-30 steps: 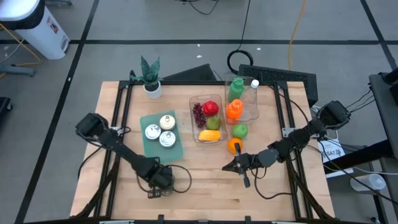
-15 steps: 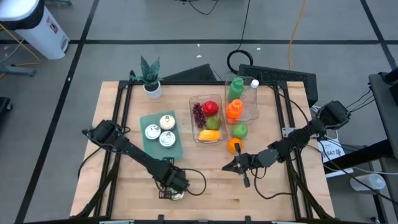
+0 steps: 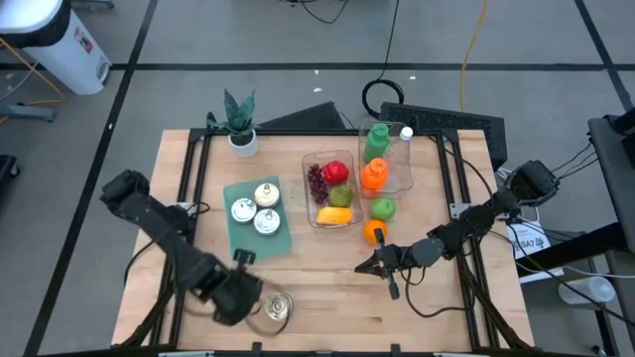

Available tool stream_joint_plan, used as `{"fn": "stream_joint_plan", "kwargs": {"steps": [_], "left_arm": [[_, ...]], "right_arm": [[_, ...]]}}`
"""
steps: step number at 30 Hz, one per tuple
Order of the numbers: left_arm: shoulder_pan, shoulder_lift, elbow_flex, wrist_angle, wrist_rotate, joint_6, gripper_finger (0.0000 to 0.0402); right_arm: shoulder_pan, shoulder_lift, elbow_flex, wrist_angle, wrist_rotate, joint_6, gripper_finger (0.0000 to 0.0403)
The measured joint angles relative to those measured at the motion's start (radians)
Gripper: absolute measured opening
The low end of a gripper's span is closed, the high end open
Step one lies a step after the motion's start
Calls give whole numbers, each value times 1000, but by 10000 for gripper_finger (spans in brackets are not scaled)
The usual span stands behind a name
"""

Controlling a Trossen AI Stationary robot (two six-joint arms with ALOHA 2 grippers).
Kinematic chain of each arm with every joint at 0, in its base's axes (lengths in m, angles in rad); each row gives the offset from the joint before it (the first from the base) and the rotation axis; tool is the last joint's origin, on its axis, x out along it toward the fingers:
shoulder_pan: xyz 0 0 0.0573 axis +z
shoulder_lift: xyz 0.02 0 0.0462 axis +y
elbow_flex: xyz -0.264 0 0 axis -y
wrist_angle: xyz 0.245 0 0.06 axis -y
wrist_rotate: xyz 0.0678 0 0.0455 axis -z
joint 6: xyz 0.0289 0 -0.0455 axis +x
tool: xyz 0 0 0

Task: Pick & Place Food Item
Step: Put the blue tuna can into the green bin

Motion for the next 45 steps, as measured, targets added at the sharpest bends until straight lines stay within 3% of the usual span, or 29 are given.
{"fn": "stream_joint_plan", "kwargs": {"steps": [8, 11, 19, 36, 40, 45], "left_arm": [[-51, 184, 0, 62, 111, -47, 51], [-37, 261, 0, 104, 176, -5, 51], [66, 372, 1, 201, 209, 71, 51], [273, 381, 48, 372, 198, 342, 51], [274, 363, 48, 332, 181, 358, 51], [192, 263, 48, 253, 134, 379, 51]], "right_arm": [[0, 0, 0, 6, 0, -27, 4], [0, 0, 0, 13, 1, -36, 4], [0, 0, 0, 18, 1, -36, 4], [0, 0, 0, 22, 1, -34, 4], [0, 0, 0, 22, 0, -33, 4], [0, 0, 0, 23, 0, -33, 4]]}}
